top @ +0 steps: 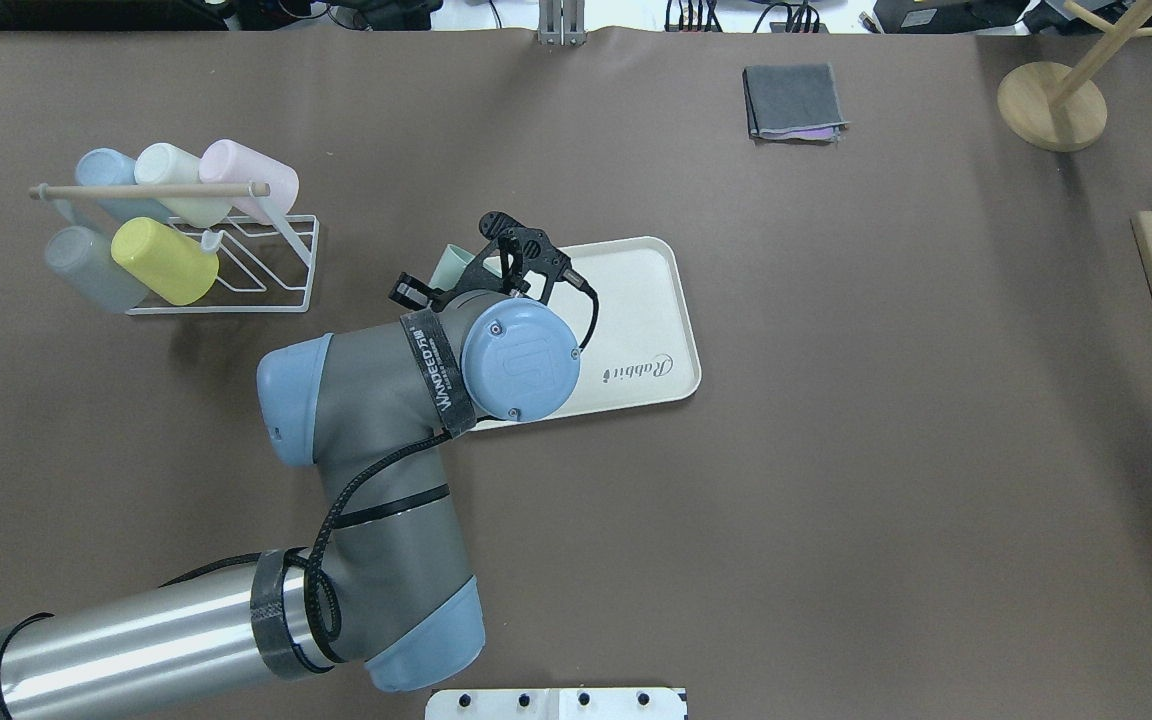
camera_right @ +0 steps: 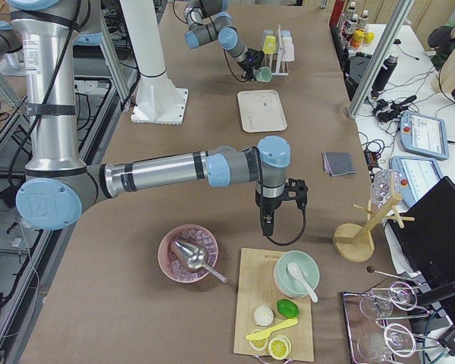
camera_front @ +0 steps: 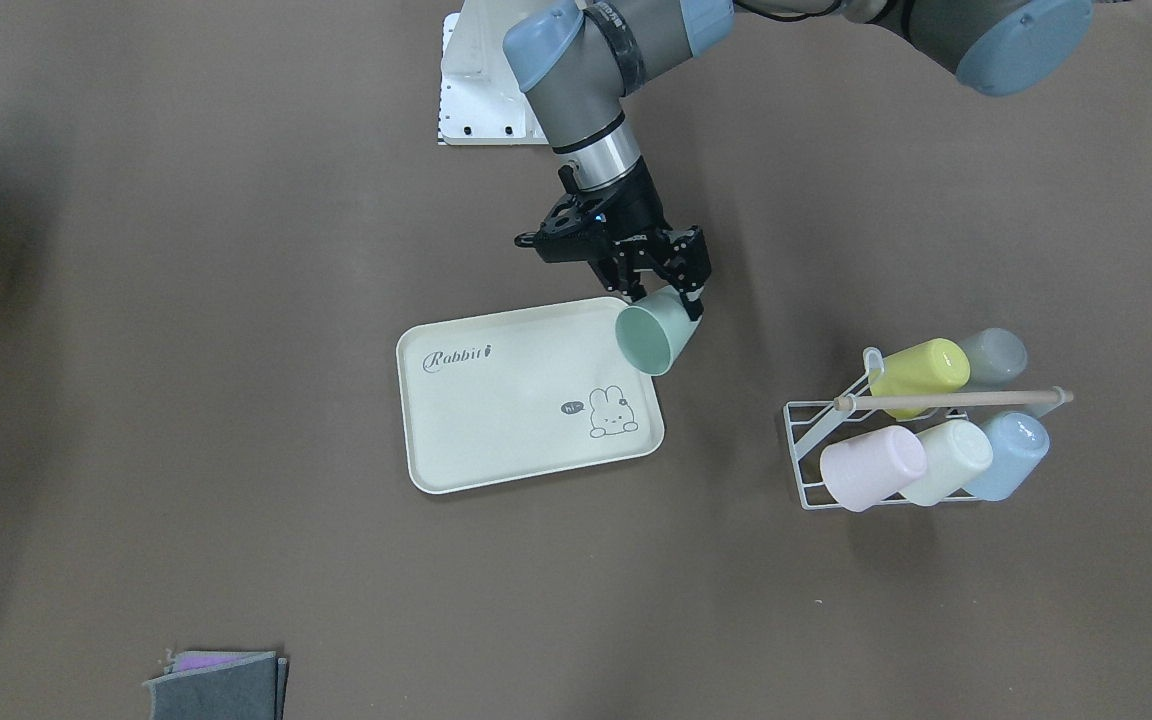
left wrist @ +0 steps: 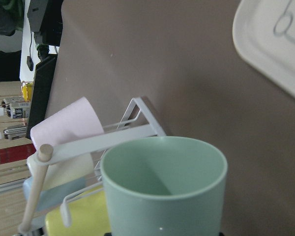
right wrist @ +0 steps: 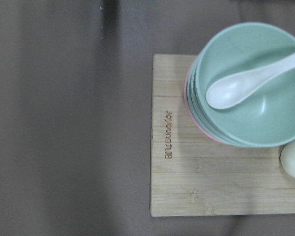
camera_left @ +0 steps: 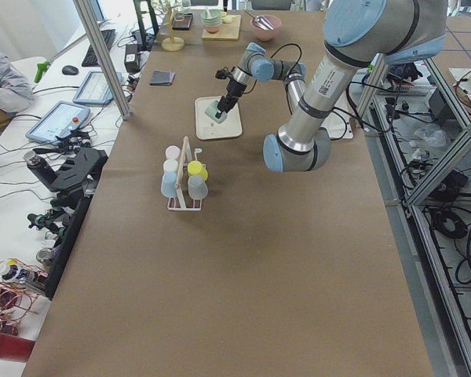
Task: Pick up and place green cup on tray
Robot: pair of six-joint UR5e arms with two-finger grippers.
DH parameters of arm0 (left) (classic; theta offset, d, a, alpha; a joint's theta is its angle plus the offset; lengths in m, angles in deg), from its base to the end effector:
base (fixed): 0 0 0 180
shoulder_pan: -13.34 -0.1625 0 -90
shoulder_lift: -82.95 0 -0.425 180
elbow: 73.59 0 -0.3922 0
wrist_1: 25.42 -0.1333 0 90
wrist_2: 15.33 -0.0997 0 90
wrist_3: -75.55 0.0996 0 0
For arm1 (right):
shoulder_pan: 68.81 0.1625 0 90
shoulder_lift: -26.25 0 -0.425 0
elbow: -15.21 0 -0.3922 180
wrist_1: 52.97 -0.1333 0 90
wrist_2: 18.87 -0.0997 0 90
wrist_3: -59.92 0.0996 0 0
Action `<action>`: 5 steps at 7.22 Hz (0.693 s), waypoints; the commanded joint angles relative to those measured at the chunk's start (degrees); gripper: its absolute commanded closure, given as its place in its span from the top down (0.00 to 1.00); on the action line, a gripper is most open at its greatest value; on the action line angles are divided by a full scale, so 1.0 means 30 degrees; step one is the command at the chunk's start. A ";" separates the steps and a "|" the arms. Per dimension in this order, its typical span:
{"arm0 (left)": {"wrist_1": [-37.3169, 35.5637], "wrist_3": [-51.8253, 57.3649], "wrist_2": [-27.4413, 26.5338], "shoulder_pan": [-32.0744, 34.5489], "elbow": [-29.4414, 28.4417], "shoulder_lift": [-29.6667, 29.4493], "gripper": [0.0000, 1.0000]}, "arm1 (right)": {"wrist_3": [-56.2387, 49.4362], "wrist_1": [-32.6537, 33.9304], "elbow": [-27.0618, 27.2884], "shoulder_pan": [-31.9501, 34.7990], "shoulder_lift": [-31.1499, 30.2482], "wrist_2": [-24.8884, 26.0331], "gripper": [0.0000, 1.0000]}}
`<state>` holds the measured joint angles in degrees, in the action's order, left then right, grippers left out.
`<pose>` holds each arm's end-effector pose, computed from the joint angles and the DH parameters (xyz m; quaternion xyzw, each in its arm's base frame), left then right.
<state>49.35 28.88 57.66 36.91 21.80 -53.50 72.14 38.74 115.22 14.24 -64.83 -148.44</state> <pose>0.5649 -0.4237 0.1639 0.2884 0.1818 0.1153 0.9330 0.0103 -0.4929 0.5902 0.0022 -0.3430 0.0219 0.9391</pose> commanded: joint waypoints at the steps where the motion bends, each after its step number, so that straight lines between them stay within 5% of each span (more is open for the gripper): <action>1: 0.6021 -0.0411 0.0486 0.0084 -0.1674 -0.0481 0.00 | 0.0088 0.0076 -0.0788 0.0295 -0.0345 -0.1225 1.00; 3: 1.3063 -0.0324 -0.1497 0.0113 -0.4182 -0.0543 0.00 | 0.0089 0.0076 -0.0875 0.0295 -0.0373 -0.1226 1.00; 4: 1.5166 -0.0381 -0.1767 0.0200 -0.4895 -0.0542 0.00 | 0.0089 0.0076 -0.0876 0.0324 -0.0373 -0.1225 1.00; 5: 1.5274 -0.0440 -0.3974 -0.0118 -0.5482 -0.0484 0.00 | 0.0089 0.0076 -0.0905 0.0324 -0.0373 -0.1225 1.00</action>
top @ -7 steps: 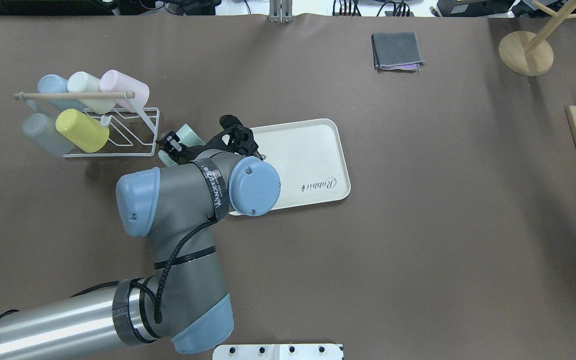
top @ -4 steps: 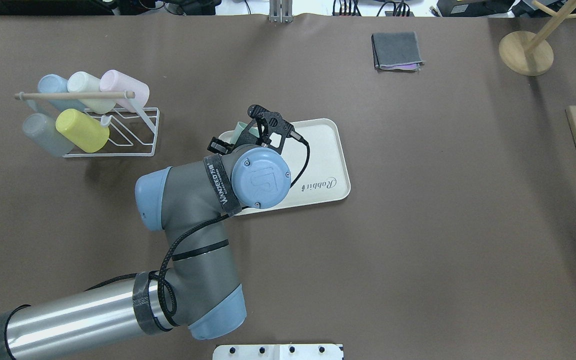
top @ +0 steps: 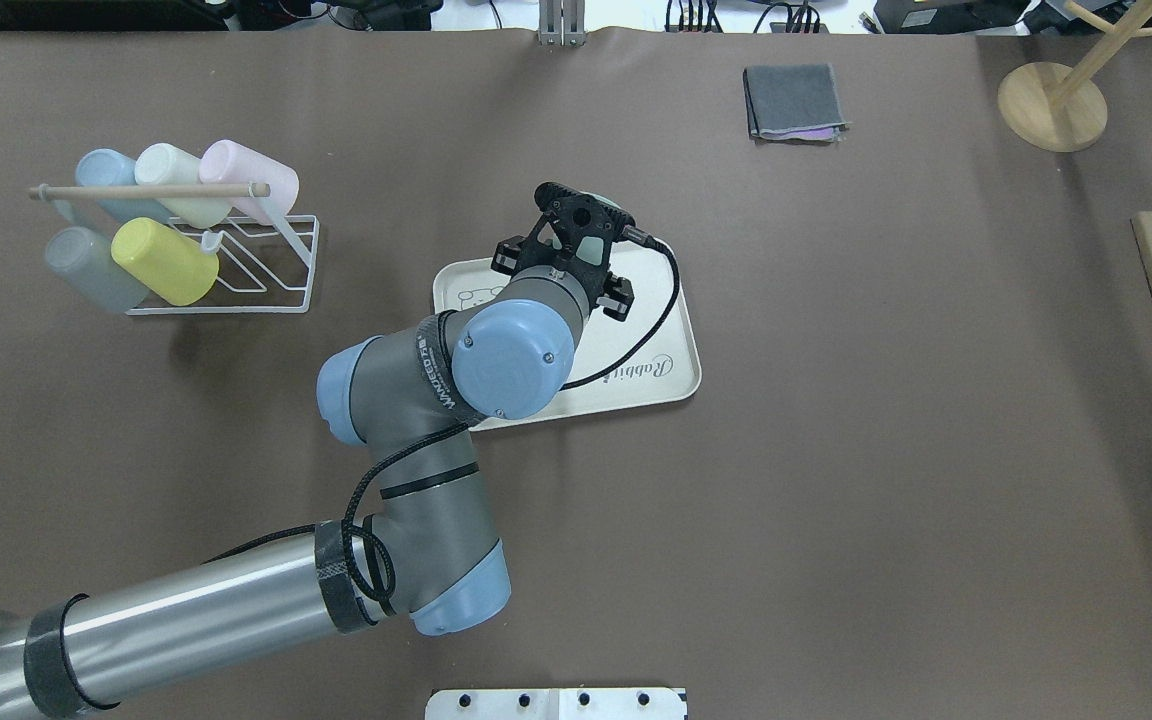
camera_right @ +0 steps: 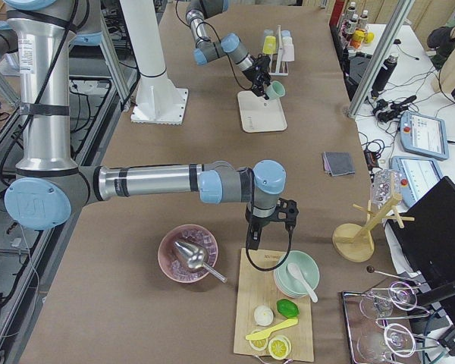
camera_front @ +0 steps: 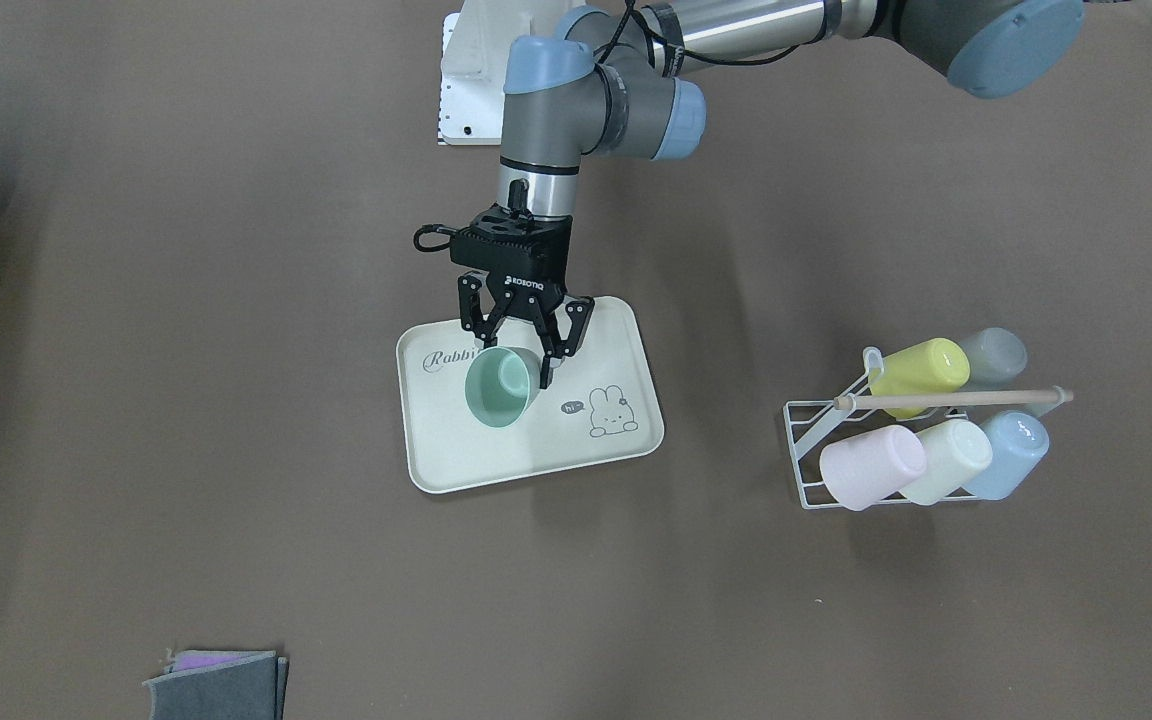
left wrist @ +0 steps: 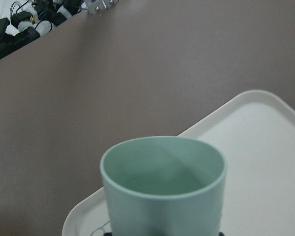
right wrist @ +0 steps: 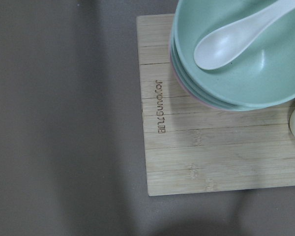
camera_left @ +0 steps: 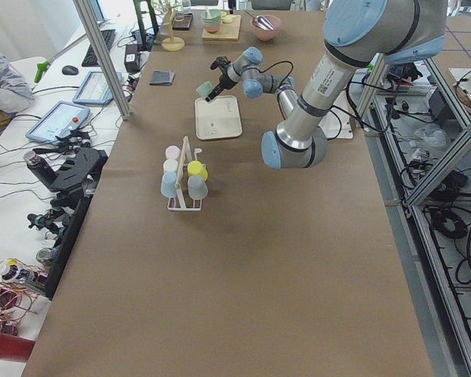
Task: Pick up and place green cup on tray
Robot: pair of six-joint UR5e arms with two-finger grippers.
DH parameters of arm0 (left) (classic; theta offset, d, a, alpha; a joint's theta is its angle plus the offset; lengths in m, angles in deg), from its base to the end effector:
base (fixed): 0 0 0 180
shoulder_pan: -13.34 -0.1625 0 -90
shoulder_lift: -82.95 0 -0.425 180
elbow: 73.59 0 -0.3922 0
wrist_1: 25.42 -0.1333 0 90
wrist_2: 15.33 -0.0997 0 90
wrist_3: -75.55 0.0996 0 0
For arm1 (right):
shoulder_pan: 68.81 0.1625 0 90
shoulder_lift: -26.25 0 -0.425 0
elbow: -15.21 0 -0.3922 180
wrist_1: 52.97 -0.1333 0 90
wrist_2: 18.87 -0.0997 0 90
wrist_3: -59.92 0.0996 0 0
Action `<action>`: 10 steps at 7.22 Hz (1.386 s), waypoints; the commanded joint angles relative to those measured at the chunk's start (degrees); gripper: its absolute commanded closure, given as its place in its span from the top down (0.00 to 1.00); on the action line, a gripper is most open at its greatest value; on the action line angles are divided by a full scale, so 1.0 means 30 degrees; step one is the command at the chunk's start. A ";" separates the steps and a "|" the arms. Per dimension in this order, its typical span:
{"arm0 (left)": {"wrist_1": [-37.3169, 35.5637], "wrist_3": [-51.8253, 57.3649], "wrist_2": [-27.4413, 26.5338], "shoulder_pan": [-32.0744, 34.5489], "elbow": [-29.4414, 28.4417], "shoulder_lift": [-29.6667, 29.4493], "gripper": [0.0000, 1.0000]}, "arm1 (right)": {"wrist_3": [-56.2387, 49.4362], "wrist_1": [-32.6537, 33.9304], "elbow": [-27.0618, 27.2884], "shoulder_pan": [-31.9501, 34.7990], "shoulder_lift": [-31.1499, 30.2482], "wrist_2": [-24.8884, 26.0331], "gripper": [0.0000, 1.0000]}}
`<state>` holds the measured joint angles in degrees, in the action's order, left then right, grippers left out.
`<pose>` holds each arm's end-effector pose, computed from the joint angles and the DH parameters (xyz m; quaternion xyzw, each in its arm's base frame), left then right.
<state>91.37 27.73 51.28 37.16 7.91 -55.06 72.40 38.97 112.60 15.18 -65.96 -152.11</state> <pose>0.6092 -0.4579 0.1428 0.4340 0.3567 0.0214 0.8270 0.0147 -0.4820 0.6186 -0.0332 -0.3677 0.0420 0.9284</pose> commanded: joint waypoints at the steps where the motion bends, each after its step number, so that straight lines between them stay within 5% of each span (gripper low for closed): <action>1: 0.1295 -0.0377 -0.3060 -0.0496 -0.1149 0.0008 0.00 | 0.0002 0.0000 -0.0002 0.0010 -0.0024 -0.0031 1.00; 4: 0.3182 -0.2016 -0.6051 -0.1225 -0.4326 -0.0079 0.00 | -0.0028 0.0000 -0.0030 -0.0020 -0.0024 -0.0061 1.00; 10: 0.3697 -0.5500 -0.8022 -0.2459 -0.5106 -0.0138 0.00 | -0.0028 0.0000 0.0057 -0.0020 -0.0083 -0.0149 1.00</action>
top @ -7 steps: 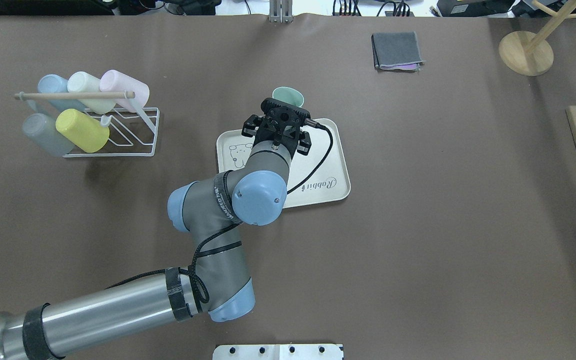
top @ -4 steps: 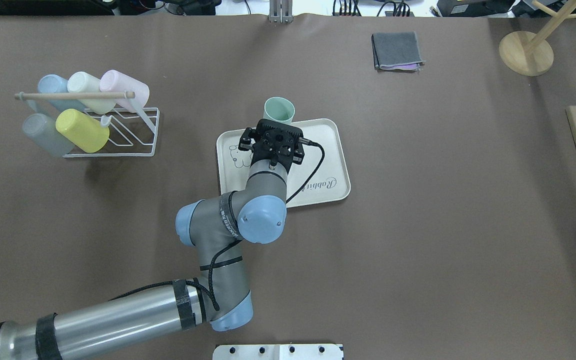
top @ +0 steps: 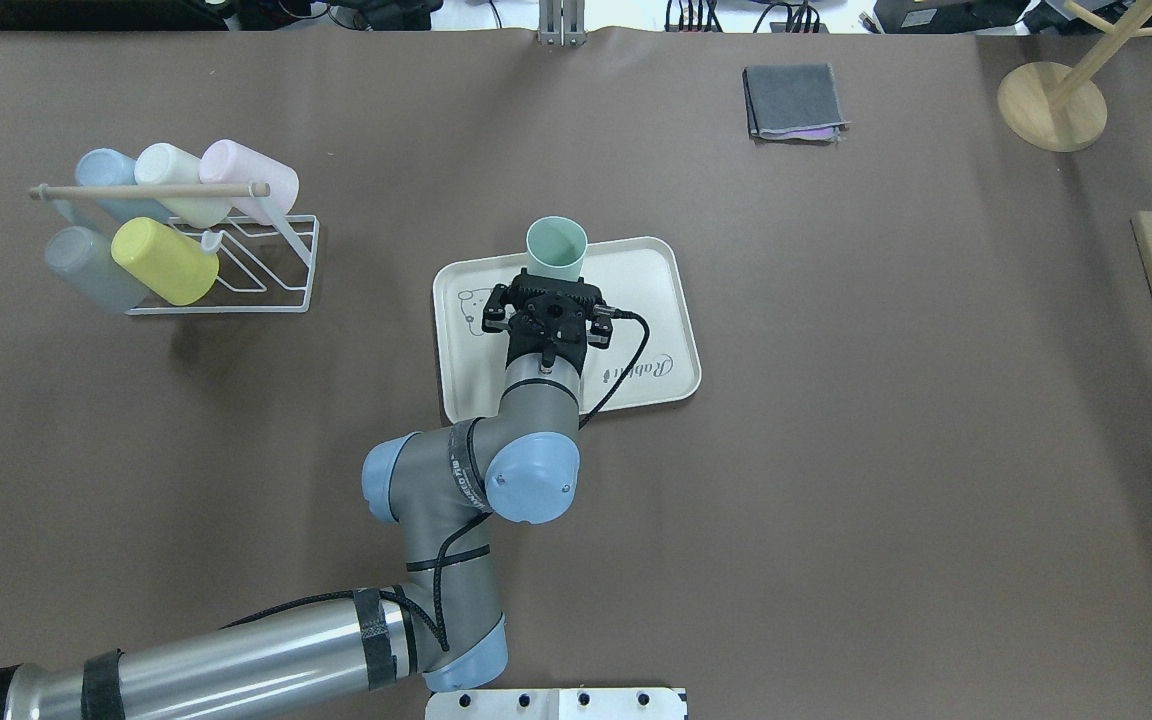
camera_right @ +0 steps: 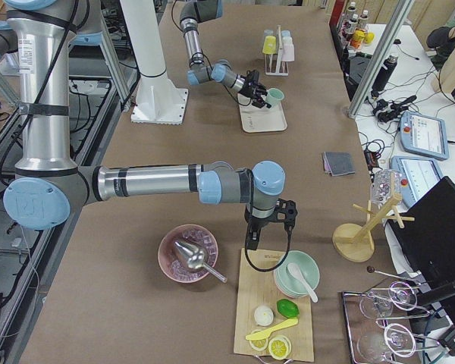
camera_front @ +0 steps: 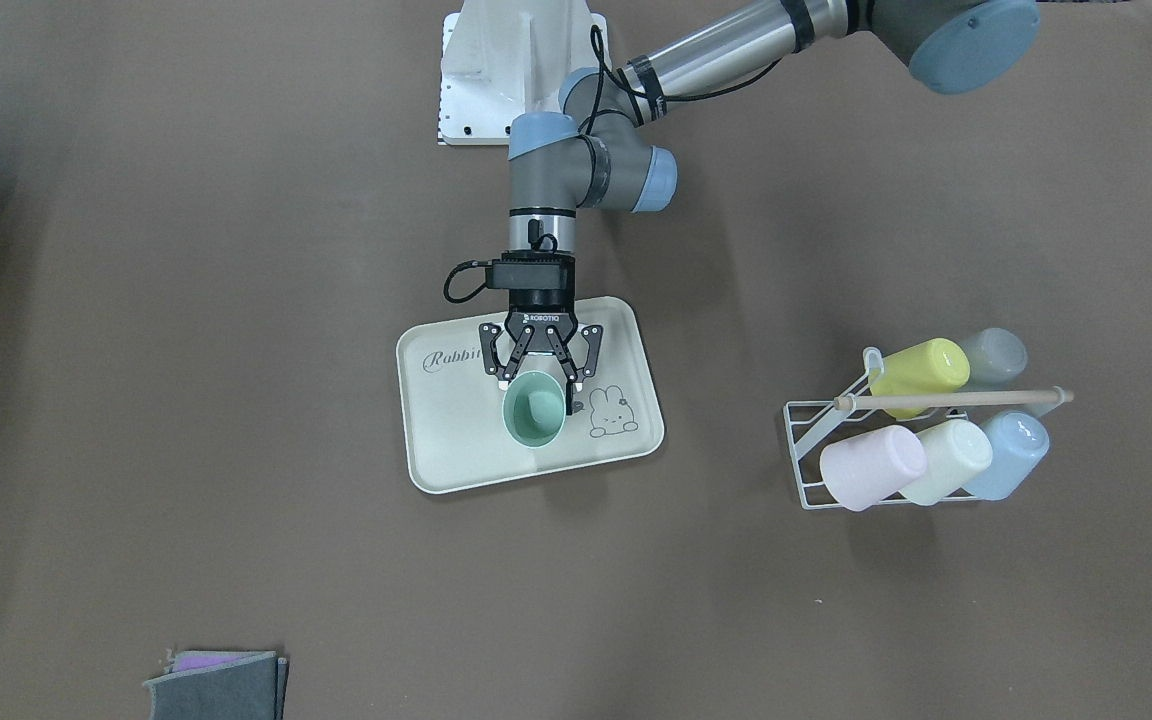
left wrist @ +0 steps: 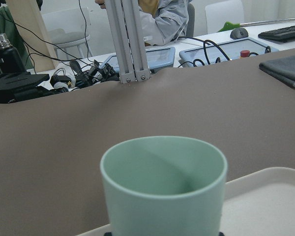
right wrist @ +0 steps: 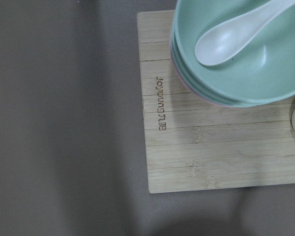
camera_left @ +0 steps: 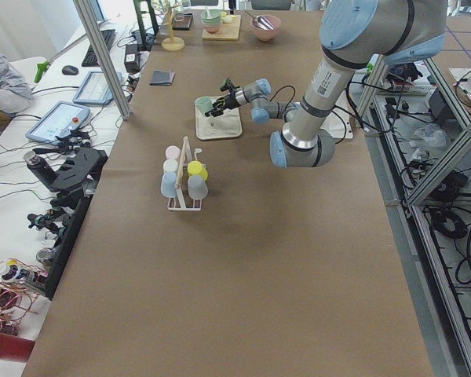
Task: Pick up and place green cup on tray
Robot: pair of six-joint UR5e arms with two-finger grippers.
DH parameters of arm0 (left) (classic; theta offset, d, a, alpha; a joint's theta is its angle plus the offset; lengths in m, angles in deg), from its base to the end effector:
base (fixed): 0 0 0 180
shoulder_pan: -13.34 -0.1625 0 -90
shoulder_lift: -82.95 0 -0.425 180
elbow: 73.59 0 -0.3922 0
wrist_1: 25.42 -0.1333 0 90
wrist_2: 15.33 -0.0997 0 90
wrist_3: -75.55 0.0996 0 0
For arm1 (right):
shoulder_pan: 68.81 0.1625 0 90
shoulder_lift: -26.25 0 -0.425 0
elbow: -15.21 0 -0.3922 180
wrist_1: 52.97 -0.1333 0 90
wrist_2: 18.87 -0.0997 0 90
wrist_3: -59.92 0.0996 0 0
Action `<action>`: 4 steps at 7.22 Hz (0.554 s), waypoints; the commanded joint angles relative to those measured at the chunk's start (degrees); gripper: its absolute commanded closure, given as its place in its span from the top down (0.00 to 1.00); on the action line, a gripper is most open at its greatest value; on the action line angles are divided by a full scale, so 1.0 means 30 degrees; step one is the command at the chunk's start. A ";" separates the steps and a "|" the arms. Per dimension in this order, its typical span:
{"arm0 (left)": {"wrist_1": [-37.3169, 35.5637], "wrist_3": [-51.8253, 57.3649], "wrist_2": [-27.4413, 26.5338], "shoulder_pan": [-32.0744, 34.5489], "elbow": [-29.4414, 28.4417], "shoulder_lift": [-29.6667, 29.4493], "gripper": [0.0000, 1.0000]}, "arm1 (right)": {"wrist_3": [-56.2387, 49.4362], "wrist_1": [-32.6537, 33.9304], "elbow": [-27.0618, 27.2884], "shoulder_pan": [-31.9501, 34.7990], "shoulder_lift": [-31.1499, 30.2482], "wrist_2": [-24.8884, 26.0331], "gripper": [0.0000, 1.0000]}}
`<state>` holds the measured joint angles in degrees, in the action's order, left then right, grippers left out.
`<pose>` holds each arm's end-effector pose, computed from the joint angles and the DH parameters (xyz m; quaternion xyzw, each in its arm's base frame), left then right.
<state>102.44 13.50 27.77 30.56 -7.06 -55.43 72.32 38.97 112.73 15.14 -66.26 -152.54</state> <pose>0.6836 -0.4276 0.2221 0.4972 0.3107 -0.1331 0.7991 0.0141 -0.4797 0.6194 -0.0351 -0.3710 0.0414 0.9271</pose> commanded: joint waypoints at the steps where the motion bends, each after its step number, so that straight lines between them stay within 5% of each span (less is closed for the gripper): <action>1: -0.0020 -0.1545 -0.0853 -0.0724 -0.0552 0.0012 0.00 | 0.0000 0.0000 0.0015 -0.0004 0.0018 -0.0007 1.00; 4: -0.0079 -0.1934 -0.1299 -0.0904 -0.0673 -0.0046 0.00 | 0.0000 0.0000 0.0073 -0.0004 0.0018 -0.0007 1.00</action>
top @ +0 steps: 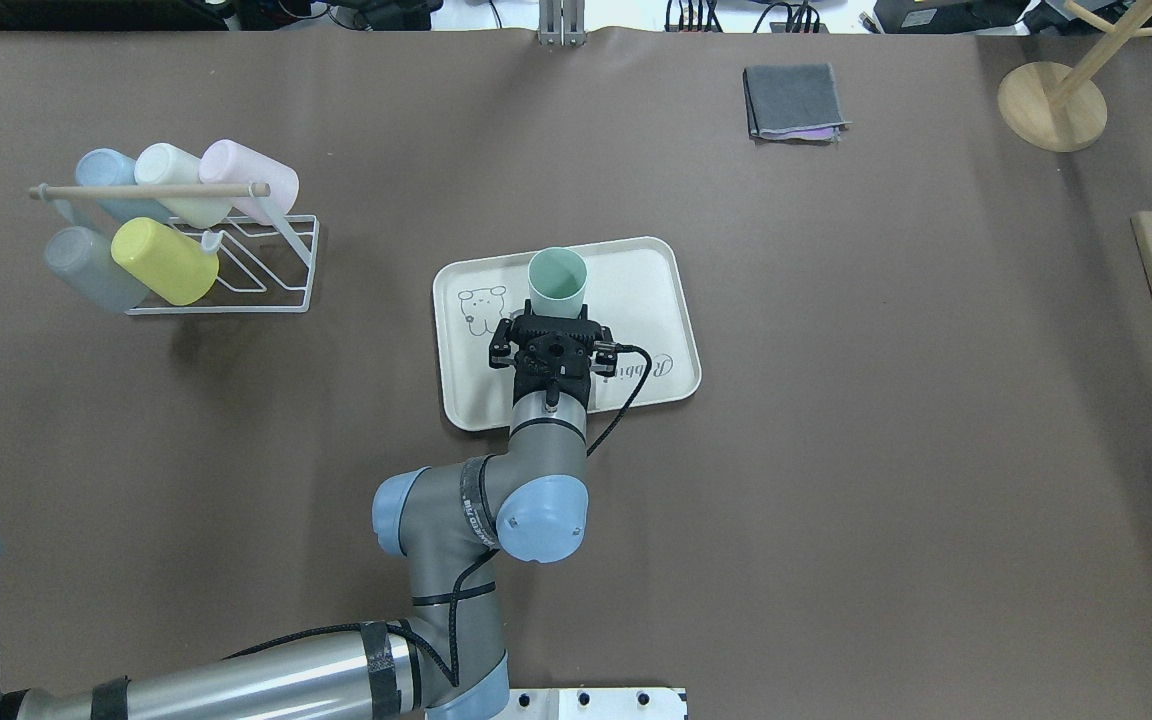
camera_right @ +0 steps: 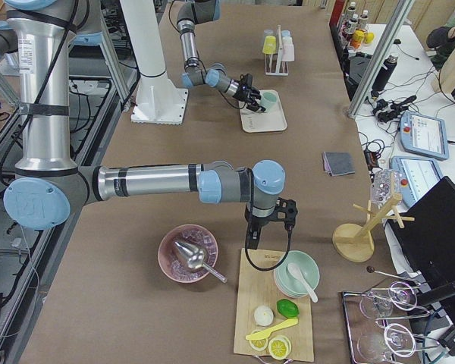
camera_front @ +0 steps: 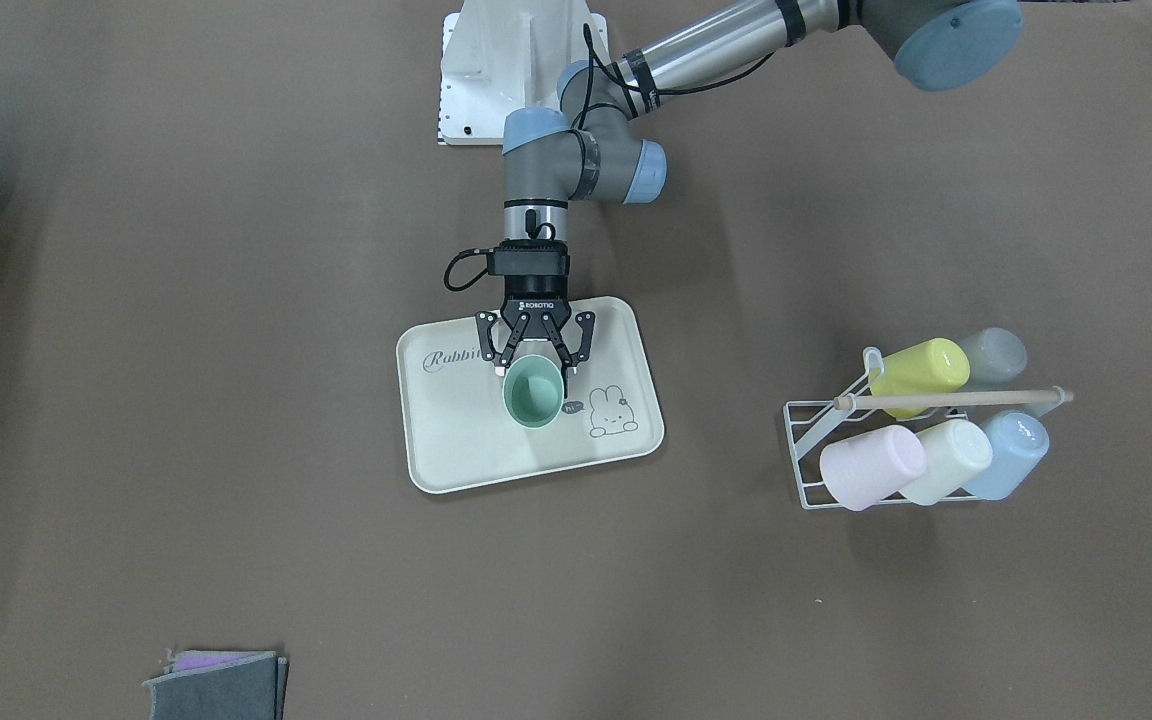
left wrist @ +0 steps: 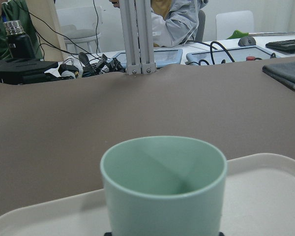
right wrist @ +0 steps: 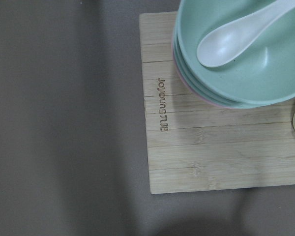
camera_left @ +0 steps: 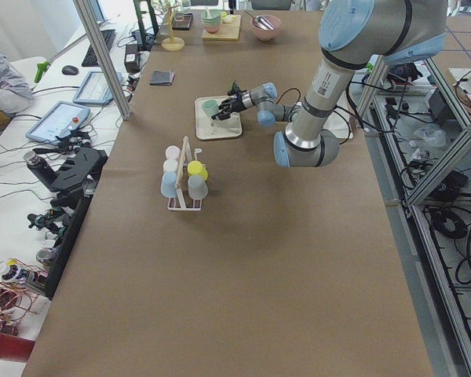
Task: Pick up and place green cup on tray
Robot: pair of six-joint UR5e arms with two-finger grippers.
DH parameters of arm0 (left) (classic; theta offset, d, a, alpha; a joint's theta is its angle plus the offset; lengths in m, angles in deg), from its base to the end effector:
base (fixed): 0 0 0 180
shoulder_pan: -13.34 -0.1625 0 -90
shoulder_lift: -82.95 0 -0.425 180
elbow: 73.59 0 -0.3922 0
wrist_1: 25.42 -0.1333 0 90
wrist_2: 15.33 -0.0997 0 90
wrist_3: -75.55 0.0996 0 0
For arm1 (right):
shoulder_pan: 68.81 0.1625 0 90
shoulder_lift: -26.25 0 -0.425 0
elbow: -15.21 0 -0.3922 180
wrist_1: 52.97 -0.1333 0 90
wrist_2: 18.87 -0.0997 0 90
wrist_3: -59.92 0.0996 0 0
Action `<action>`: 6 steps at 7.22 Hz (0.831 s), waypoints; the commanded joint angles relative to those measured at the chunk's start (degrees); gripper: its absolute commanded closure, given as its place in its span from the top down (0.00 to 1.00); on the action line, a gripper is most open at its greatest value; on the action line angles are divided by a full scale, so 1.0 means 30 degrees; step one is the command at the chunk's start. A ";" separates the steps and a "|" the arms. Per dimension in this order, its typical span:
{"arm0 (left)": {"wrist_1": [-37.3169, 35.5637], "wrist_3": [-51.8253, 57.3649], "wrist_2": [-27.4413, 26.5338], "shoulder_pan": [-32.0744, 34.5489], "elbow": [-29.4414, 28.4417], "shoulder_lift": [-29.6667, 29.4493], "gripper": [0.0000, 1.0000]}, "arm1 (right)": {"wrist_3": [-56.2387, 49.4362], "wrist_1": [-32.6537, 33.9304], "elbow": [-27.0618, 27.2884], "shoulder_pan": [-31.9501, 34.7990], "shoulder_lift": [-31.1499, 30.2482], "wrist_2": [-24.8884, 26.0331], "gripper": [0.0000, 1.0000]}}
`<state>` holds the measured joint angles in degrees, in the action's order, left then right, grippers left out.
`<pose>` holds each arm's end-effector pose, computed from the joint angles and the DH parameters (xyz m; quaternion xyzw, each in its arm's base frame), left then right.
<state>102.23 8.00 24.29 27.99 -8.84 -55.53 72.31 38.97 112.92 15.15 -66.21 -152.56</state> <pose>0.7041 -0.4011 0.2333 0.4937 0.3179 -0.1621 0.7930 0.0141 -0.4801 0.6174 -0.0331 -0.3714 0.0407 0.9270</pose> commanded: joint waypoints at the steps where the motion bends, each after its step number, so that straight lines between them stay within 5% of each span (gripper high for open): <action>1: -0.0008 -0.0102 -0.0168 -0.0076 -0.0080 -0.0014 0.00 | 0.0000 0.0000 0.0010 -0.0009 0.0001 0.0000 1.00; 3: -0.0008 -0.0072 -0.0168 -0.0135 0.0007 -0.0014 0.07 | -0.0029 0.0000 -0.0048 -0.0009 0.0001 0.0000 1.00; 6: -0.0037 -0.0014 -0.0168 -0.0427 0.0066 0.0074 0.43 | 0.0000 0.0000 -0.0049 -0.0009 0.0001 0.0000 1.00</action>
<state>102.15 7.86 23.77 27.13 -8.68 -55.44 72.27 38.97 112.78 15.12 -66.21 -152.56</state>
